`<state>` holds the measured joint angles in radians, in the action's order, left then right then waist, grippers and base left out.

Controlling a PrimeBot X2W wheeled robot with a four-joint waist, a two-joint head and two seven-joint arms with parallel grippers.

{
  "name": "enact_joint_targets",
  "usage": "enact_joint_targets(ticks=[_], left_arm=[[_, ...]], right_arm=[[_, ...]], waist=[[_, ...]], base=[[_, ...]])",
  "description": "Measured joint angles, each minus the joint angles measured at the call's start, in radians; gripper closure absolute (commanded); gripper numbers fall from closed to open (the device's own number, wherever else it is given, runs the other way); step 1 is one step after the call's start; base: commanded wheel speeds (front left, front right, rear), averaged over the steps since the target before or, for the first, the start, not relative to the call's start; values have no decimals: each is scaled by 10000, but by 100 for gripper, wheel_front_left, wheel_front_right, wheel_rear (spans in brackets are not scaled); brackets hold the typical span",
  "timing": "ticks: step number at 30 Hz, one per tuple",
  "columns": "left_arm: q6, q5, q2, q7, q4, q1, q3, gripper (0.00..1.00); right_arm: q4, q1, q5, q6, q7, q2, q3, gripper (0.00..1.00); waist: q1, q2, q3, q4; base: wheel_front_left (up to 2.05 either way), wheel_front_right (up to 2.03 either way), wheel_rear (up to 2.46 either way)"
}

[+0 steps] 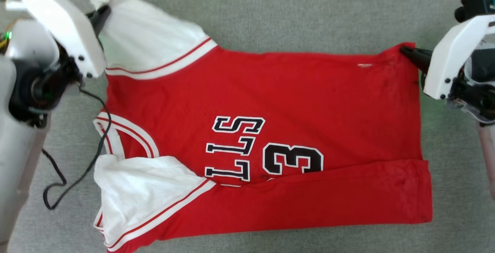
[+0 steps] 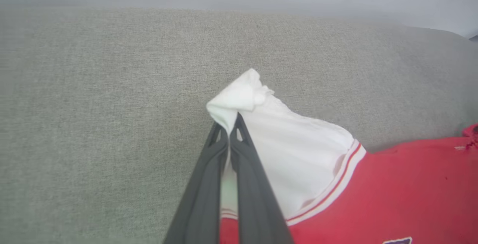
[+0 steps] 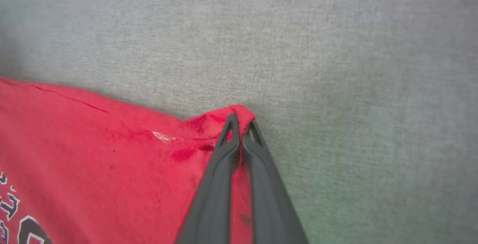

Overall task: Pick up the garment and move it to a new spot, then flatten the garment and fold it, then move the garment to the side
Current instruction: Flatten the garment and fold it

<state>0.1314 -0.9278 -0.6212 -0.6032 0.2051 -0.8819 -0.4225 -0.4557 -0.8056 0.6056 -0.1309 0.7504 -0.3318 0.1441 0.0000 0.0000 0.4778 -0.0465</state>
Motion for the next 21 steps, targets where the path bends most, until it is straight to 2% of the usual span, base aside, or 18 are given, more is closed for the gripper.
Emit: enact_joint_targets(ticks=[5,13,21], left_arm=[[17,-334,-50,836,-364,1352,418,100],[518,-1051,-42,2134,-1298,4757,1110,100],[828,-2008,679,2665,-1383,7828,1243,100]], right_arm=[[874,1014,19,0,-453,-100,-368,100],[2034,3466,67,-2,-694,96,-895,100],[2326,5688,58,0,-984,673,-1352,100]], waist=[[0,0,-740,20],[-1,0,-1990,93],[-1,0,-2819,155]], base=[[0,0,0],[0,0,0],[0,0,0]])
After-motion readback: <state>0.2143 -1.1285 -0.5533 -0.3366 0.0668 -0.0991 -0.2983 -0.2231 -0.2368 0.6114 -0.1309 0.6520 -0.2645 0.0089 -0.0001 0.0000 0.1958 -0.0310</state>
